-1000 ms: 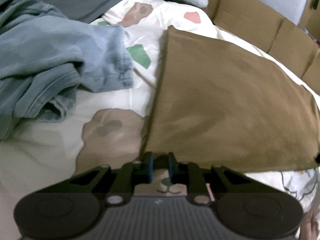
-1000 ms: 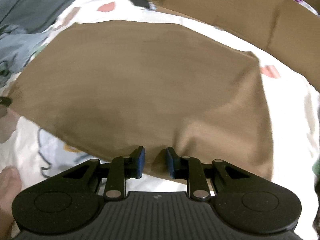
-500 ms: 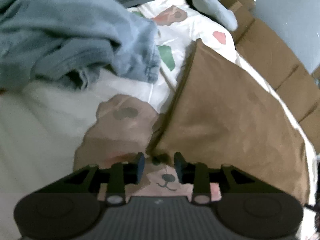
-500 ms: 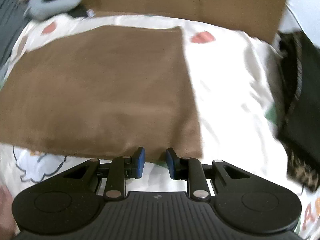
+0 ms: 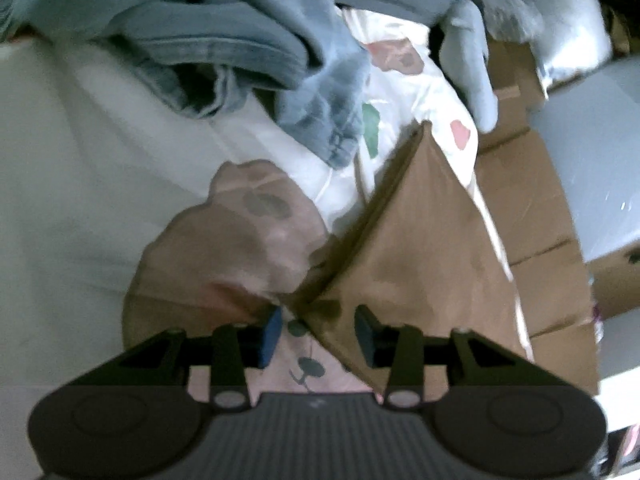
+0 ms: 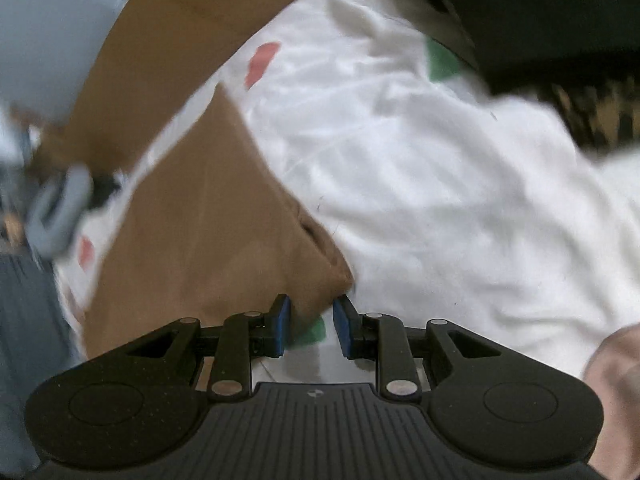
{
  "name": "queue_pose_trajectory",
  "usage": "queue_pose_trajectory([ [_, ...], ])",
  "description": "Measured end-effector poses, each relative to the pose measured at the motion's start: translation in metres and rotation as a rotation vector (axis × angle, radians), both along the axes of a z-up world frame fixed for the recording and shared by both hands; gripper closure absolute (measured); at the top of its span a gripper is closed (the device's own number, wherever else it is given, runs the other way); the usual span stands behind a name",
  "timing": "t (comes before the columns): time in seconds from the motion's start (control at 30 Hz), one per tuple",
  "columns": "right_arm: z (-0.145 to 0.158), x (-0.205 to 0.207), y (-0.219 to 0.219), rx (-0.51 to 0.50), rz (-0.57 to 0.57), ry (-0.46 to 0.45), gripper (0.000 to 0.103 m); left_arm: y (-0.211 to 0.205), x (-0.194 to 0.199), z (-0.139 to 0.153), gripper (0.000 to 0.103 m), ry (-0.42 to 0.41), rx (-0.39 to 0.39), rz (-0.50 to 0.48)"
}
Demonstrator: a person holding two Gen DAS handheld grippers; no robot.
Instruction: Fold clothes
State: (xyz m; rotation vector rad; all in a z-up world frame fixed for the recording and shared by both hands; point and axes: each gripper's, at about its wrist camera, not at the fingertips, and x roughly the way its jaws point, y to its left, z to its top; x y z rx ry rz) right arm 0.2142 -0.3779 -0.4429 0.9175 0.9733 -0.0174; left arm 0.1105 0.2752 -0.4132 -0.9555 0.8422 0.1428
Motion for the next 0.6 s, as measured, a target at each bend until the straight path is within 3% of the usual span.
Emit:
queue_pose_trajectory([
  [0.1,-0.005,0.002,-0.006,0.111,-0.063,-0.021,0.078,0.007,-0.001,-0.004,0.063,-0.016,-0.041,0.036],
  [0.13,-0.003,0.002,-0.007,0.118,-0.060,-0.033,0.090,0.009,-0.001,-0.005,0.064,-0.024,-0.046,0.044],
  [0.17,-0.002,0.003,-0.007,0.125,-0.058,-0.045,0.097,0.010,-0.001,-0.005,0.076,-0.031,-0.051,0.052],
  [0.23,0.000,0.004,-0.007,0.135,-0.054,-0.060,0.098,0.013,-0.001,-0.007,0.092,-0.039,-0.068,0.074],
  [0.3,0.002,0.003,-0.008,0.139,-0.051,-0.061,0.098,0.016,-0.003,-0.010,0.092,-0.045,-0.091,0.087],
  [0.4,0.000,0.000,-0.009,0.139,-0.044,-0.045,0.095,0.017,-0.005,-0.009,0.084,-0.043,-0.099,0.072],
  [0.43,-0.002,-0.002,-0.009,0.146,-0.045,-0.039,0.090,0.018,-0.006,-0.009,0.075,-0.042,-0.105,0.073],
  [0.47,-0.004,-0.003,-0.010,0.156,-0.047,-0.034,0.077,0.018,-0.007,-0.009,0.065,-0.044,-0.113,0.072],
  [0.53,-0.006,-0.007,-0.009,0.167,-0.043,-0.035,0.062,0.018,-0.008,-0.010,0.059,-0.050,-0.121,0.068],
  [0.6,-0.010,-0.009,-0.007,0.192,-0.033,-0.040,0.062,0.018,-0.008,-0.012,0.058,-0.054,-0.130,0.062],
])
